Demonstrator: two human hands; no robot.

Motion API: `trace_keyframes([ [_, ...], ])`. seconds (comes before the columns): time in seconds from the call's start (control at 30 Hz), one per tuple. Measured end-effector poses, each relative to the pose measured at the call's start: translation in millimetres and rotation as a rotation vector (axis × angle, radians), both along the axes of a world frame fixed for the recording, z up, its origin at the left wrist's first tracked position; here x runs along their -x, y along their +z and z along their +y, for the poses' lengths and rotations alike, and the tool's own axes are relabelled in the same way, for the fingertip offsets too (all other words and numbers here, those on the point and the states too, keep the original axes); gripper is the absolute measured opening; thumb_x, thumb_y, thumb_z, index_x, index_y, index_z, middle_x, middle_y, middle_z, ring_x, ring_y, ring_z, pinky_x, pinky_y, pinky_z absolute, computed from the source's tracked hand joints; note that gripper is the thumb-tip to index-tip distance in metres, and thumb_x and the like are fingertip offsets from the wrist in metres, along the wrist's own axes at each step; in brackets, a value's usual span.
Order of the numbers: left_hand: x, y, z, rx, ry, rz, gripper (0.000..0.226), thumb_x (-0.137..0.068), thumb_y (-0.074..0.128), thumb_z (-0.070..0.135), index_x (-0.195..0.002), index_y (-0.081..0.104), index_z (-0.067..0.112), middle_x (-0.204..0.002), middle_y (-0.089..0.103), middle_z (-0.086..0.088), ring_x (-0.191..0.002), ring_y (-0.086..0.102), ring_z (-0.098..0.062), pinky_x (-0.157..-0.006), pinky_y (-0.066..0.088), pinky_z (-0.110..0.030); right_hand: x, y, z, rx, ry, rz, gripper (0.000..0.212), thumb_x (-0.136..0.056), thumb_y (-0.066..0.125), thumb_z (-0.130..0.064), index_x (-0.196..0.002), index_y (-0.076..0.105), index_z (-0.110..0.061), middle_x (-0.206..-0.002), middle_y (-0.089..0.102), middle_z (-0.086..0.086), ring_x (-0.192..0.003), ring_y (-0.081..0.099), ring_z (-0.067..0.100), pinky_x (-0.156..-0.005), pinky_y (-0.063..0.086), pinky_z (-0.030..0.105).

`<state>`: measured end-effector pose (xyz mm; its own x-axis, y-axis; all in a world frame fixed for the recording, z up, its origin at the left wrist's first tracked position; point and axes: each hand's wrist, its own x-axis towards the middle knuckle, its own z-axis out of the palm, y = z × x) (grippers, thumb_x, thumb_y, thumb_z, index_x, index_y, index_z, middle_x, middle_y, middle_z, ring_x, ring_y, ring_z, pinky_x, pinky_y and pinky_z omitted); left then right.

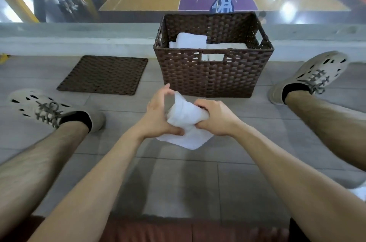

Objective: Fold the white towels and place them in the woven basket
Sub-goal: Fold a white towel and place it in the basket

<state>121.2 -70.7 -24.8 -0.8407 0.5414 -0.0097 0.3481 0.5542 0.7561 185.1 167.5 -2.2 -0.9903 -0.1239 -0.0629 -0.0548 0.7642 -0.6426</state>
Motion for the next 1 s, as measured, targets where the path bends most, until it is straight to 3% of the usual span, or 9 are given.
trace_keyframes([
  [0.1,-3,5,13,0.077,-0.070,0.119,0.092,-0.053,0.093,0.051,-0.133,0.050,0.058,-0.129,0.059,0.010,-0.133,0.050,-0.022,-0.108,0.035,-0.035,1,9,11,-0.054,0.081,0.088,0.024,-0.081,0.073,-0.017,-0.100,0.067,-0.029,-0.088,0.070,-0.012,-0.084,0.066,0.014,-0.074,0.057,0.042],
  [0.17,-5,6,22,0.088,0.004,0.312,0.045,-0.057,0.087,0.051,-0.095,0.067,0.037,-0.094,0.061,0.008,-0.100,0.060,-0.026,-0.084,0.045,-0.041,3,11,17,-0.093,0.068,0.174,0.023,-0.079,0.073,-0.017,-0.097,0.065,-0.030,-0.088,0.069,-0.012,-0.084,0.065,0.014,-0.077,0.057,0.044],
  [0.27,-8,6,33,-0.042,0.157,0.412,0.032,-0.069,0.084,0.033,-0.083,0.058,0.018,-0.083,0.056,0.006,-0.076,0.056,-0.020,-0.063,0.046,-0.038,-6,5,17,-0.052,-0.334,0.297,0.028,-0.079,0.071,-0.017,-0.100,0.056,-0.027,-0.096,0.059,-0.010,-0.090,0.058,0.017,-0.082,0.052,0.039],
  [0.37,-18,11,42,0.094,0.129,0.818,0.025,-0.074,0.079,0.022,-0.080,0.055,0.018,-0.083,0.052,0.004,-0.072,0.053,-0.020,-0.051,0.042,-0.037,-13,16,6,0.590,-0.806,-0.181,0.031,-0.086,0.070,-0.034,-0.106,0.052,-0.019,-0.098,0.063,-0.002,-0.094,0.066,0.023,-0.074,0.056,0.035],
  [0.5,-35,0,42,0.182,-0.085,1.126,0.018,-0.076,0.074,0.008,-0.082,0.061,0.018,-0.083,0.056,-0.004,-0.075,0.055,-0.027,-0.044,0.039,-0.042,0,21,-2,1.421,-0.781,-0.657,0.052,-0.092,0.081,-0.029,-0.134,0.061,-0.007,-0.133,0.070,0.021,-0.123,0.068,0.036,-0.111,0.052,0.049],
  [0.67,-59,6,24,0.251,-0.337,0.812,0.036,-0.085,0.077,0.045,-0.104,0.065,0.017,-0.101,0.059,0.002,-0.087,0.060,-0.023,-0.059,0.050,-0.044,13,23,-7,0.802,-0.722,-0.388,0.058,-0.066,0.089,-0.009,-0.119,0.066,-0.009,-0.117,0.071,0.010,-0.104,0.069,0.032,-0.095,0.060,0.051],
  [0.77,-55,32,12,0.063,0.002,0.697,0.058,-0.078,0.086,0.055,-0.116,0.063,0.018,-0.111,0.061,0.007,-0.100,0.062,-0.016,-0.082,0.056,-0.040,11,54,0,0.569,-0.523,-0.220,0.069,-0.070,0.089,-0.012,-0.131,0.060,-0.023,-0.120,0.065,0.000,-0.108,0.065,0.024,-0.094,0.059,0.044],
  [0.9,-20,94,13,0.023,0.166,0.324,0.126,-0.057,0.097,0.058,-0.159,0.033,0.023,-0.158,0.039,0.001,-0.149,0.034,-0.020,-0.124,0.031,-0.040,-1,101,9,0.265,-0.204,-0.067,0.069,-0.072,0.091,-0.012,-0.133,0.060,-0.026,-0.118,0.068,-0.003,-0.107,0.066,0.018,-0.087,0.058,0.035],
  [1.0,-16,137,20,0.151,-0.053,0.019,0.075,-0.065,0.098,0.050,-0.130,0.067,0.027,-0.131,0.070,0.002,-0.129,0.064,-0.026,-0.103,0.055,-0.048,-19,141,12,0.138,-0.024,-0.017,0.053,-0.076,0.088,-0.010,-0.120,0.064,-0.027,-0.105,0.072,-0.006,-0.090,0.068,0.015,-0.074,0.057,0.031],
])
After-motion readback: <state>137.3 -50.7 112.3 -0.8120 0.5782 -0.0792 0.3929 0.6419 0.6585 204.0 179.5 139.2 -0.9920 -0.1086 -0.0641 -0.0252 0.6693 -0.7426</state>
